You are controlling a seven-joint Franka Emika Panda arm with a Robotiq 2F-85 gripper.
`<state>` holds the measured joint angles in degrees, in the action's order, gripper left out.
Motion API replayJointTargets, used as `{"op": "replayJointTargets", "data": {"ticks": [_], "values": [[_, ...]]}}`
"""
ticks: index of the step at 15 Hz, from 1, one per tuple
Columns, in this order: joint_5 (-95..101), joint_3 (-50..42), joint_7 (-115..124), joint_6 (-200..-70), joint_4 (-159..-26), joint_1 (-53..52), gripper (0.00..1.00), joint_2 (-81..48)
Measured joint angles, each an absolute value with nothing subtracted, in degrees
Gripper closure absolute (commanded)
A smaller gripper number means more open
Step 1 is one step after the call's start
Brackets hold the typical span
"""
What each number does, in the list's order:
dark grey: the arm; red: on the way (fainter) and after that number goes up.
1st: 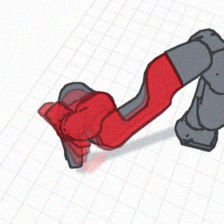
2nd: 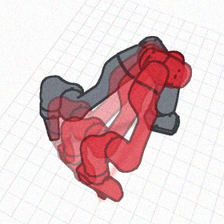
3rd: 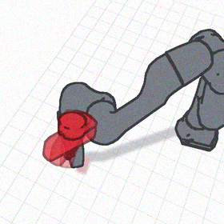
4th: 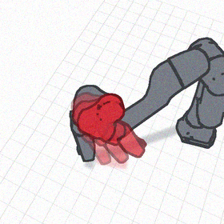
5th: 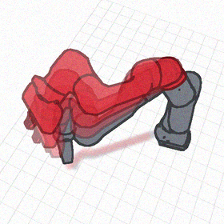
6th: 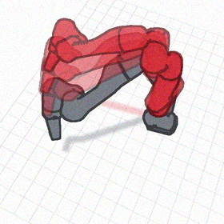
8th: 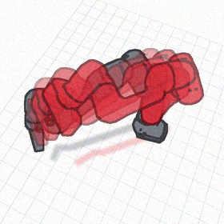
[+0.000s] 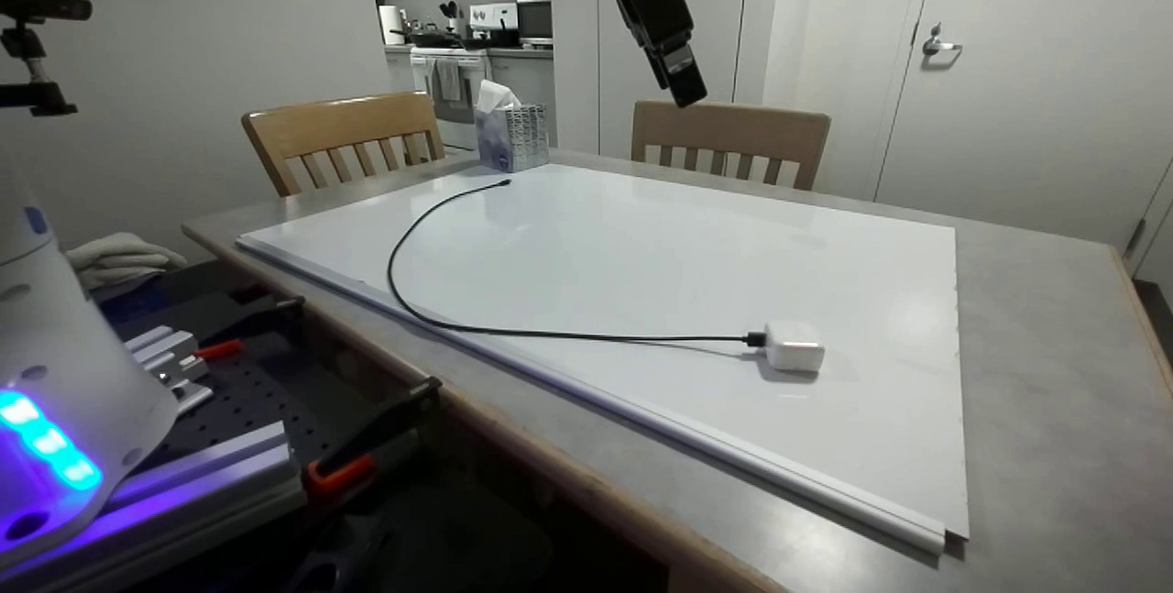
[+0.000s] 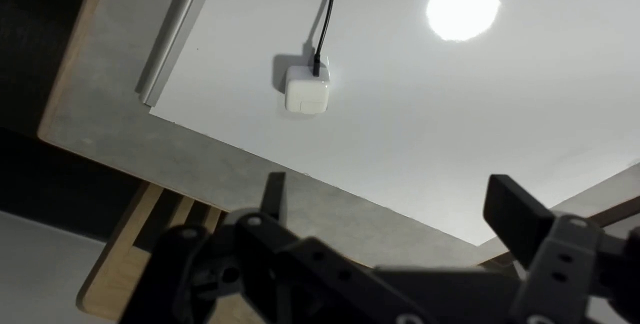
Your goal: Coil the charger on the table
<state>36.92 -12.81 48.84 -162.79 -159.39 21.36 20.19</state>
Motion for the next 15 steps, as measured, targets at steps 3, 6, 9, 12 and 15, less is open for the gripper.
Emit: {"op": "replayJointTargets", "data": {"ticks": [3,6,9,12,15], "values": [[24.14,-23.08,35.82,-162.62,-159.46,11.96,0.0,19.47],[11.59,-36.37,21.92,-159.05,-159.1,0.43,0.0,20.04],[3.53,-39.13,12.66,-152.22,-157.33,1.11,0.0,20.58],[2.27,-37.28,11.7,-149.92,-155.78,3.97,0.0,19.39],[0.02,-34.39,11.03,-149.93,-155.76,5.99,0.0,18.92]]}}
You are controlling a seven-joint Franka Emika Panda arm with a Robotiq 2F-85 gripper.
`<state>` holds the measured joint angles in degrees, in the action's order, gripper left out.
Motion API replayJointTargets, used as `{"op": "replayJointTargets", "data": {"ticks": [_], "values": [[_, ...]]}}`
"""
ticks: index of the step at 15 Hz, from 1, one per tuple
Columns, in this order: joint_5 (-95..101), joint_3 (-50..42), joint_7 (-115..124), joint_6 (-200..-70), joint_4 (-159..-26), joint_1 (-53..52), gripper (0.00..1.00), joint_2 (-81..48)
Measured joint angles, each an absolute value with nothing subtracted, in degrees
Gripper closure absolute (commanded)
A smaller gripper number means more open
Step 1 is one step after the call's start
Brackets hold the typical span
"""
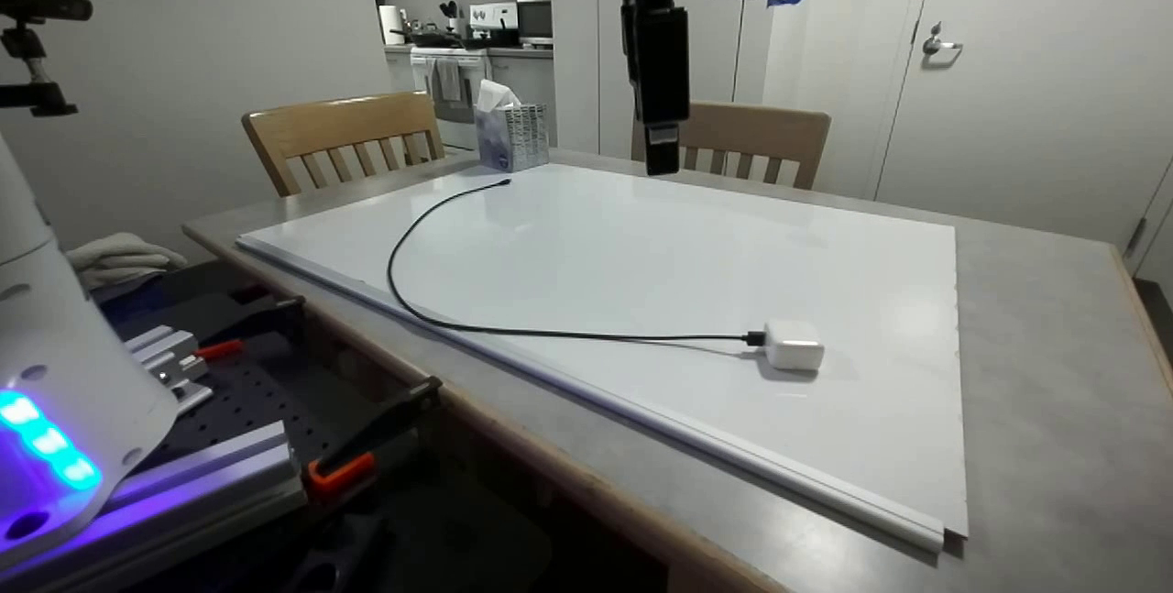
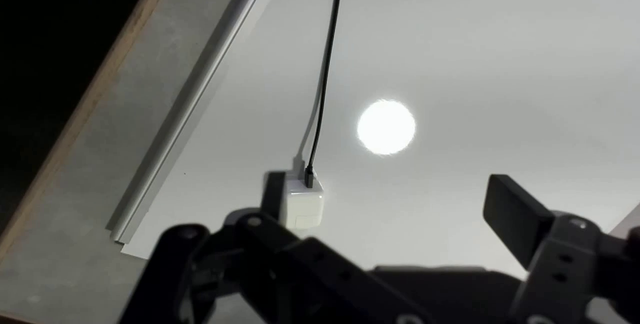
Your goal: Coil the charger on the table
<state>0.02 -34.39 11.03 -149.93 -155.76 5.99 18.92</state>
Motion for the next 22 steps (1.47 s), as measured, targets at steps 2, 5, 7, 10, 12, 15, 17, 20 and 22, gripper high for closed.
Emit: {"op": "replayJointTargets", "data": {"ticks": [2,5,7,10,12,15,17,20,22], "values": [[-2.39,-31.9,9.46,-149.98,-155.75,8.02,0.0,18.6],[-5.47,-30.2,6.05,-150.1,-155.2,10.09,0.0,16.79],[-7.33,-30.11,2.91,-150.1,-154.34,10.9,0.0,14.74],[-9.99,-30.16,-2.01,-150.09,-152.41,11.97,0.0,10.46],[-10.71,-30.07,-3.76,-150.15,-150.64,12.62,0.0,7.04],[-11.67,-28.99,-4.97,-151.04,-147.88,13.43,0.0,1.94],[-13.84,-27.6,-6.47,-151.56,-145.95,13.98,0.0,-1.19],[-17.95,-26.11,-8.83,-152.06,-143.18,14.05,0.0,-5.29],[-21.93,-25.66,-11.39,-152.59,-142.09,14.08,0.0,-7.69]]}}
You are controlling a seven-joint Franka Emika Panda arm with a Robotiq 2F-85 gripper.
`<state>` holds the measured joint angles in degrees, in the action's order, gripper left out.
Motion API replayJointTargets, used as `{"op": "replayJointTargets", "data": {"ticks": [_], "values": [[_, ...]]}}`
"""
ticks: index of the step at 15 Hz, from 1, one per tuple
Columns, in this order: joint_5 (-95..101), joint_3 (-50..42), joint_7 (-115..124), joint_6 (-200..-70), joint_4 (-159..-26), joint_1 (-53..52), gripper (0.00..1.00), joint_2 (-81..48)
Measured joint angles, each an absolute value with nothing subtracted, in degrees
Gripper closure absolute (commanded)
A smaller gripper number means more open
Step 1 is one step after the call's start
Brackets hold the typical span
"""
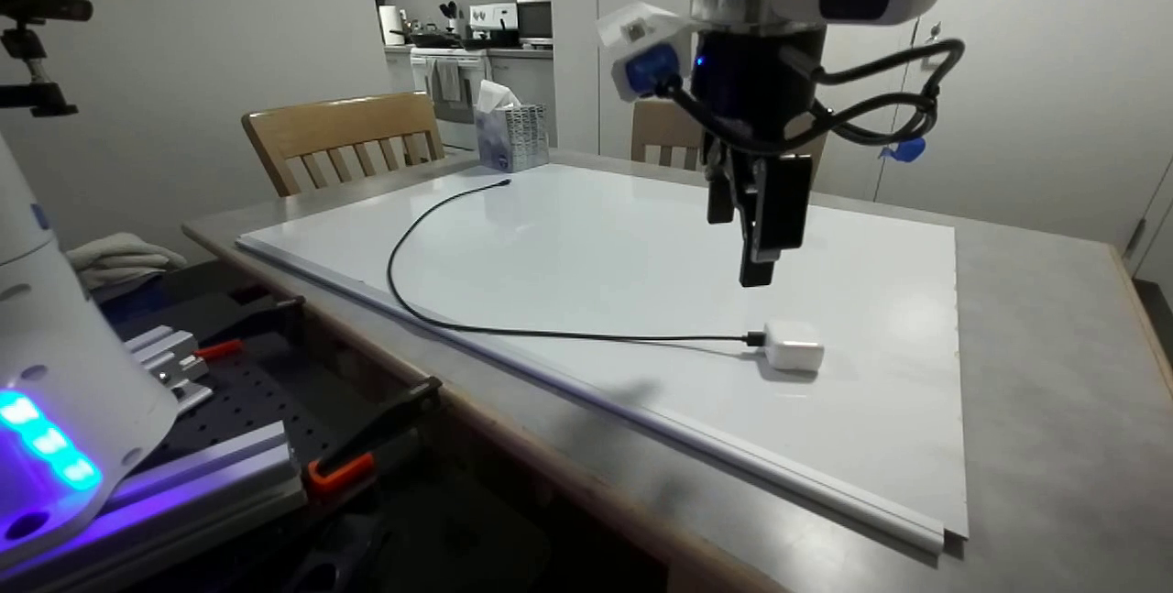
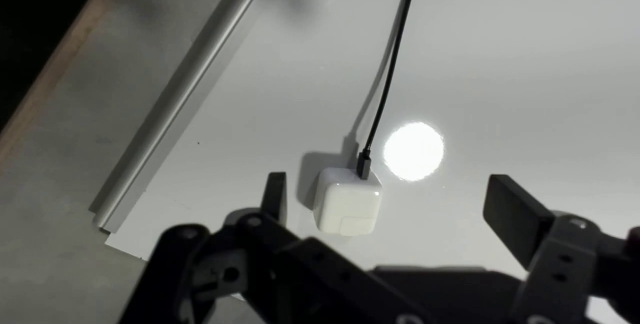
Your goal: Coil the charger on the table
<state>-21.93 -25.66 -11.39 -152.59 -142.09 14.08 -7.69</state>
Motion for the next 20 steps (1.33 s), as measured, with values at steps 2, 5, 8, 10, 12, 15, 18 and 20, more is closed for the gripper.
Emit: {"op": "replayJointTargets", "data": {"ticks": [2,5,8,10,12,15,18,20], "values": [[-25.42,-25.62,-13.79,-153.13,-141.41,14.23,0.0,-9.85],[-28.57,-25.61,-17.15,-153.29,-140.69,14.72,0.0,-12.43],[-29.78,-25.53,-19.64,-153.28,-139.86,14.89,0.0,-14.46],[-30.17,-25.24,-20.59,-153.22,-138.95,14.92,0.0,-15.8],[-30.99,-24.74,-21.71,-153.1,-137.62,15.07,0.0,-17.35],[-32.59,-23.62,-23.36,-153.0,-135.22,15.99,0.0,-20.08],[-32.28,-18.04,-23.48,-153.06,-132.54,21.94,0.0,-22.63],[-32.22,-15.16,-23.49,-153.06,-130.61,25.47,0.0,-24.25]]}}
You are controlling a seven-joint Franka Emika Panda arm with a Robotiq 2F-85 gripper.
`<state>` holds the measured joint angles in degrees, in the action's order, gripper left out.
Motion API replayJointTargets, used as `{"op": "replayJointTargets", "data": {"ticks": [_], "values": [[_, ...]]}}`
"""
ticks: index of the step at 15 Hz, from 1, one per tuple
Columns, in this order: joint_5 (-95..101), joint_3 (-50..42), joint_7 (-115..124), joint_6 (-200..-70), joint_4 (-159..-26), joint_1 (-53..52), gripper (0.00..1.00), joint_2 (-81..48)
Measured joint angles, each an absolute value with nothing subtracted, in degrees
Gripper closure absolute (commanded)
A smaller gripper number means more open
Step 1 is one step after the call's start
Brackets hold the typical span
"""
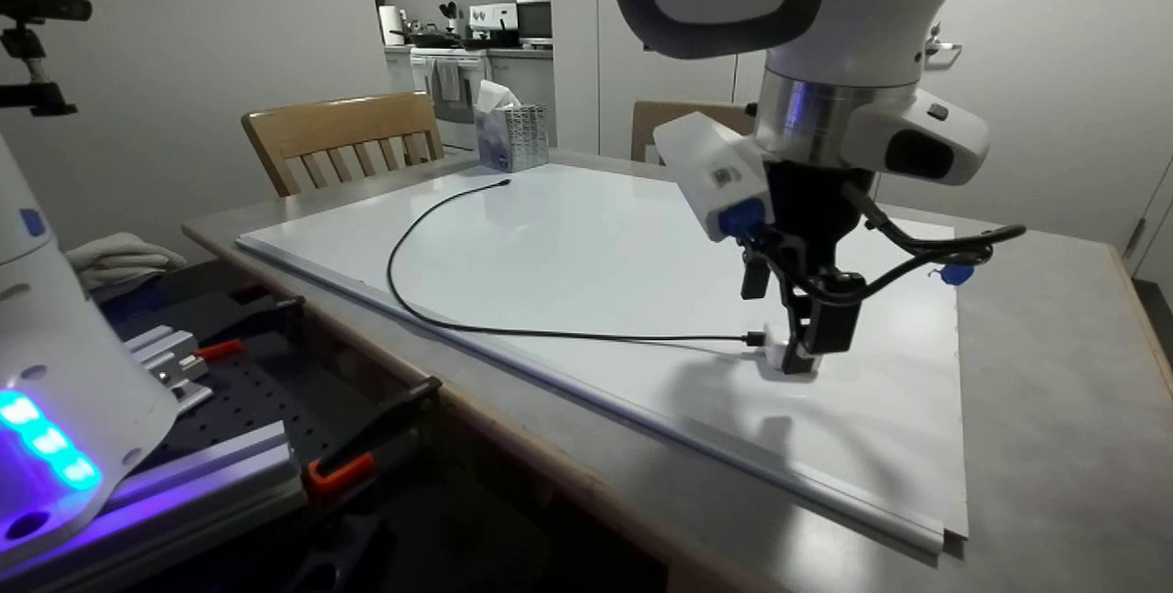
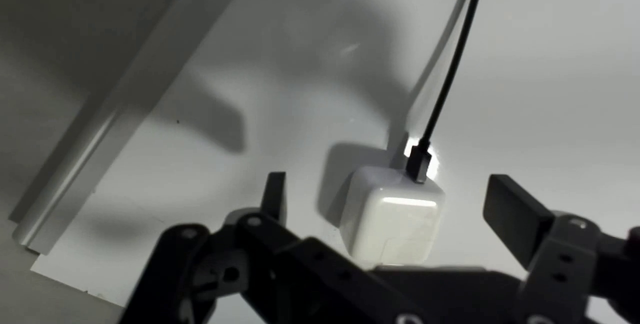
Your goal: Coil the charger on the table
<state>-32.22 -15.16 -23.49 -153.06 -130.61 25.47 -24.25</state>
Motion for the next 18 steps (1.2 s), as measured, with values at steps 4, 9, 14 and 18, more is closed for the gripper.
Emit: {"op": "replayJointTargets", "data": {"ticks": [4,9,14,18], "values": [[-30.21,-12.71,-22.69,-153.01,-127.52,28.14,0.0,-26.33],[-27.44,-12.46,-19.83,-153.38,-127.52,28.15,0.0,-26.48],[-24.19,-11.99,-16.16,-156.23,-128.67,27.91,0.0,-26.48],[-24.16,-10.41,-16.06,-162.38,-129.77,28.08,0.0,-26.48]]}}
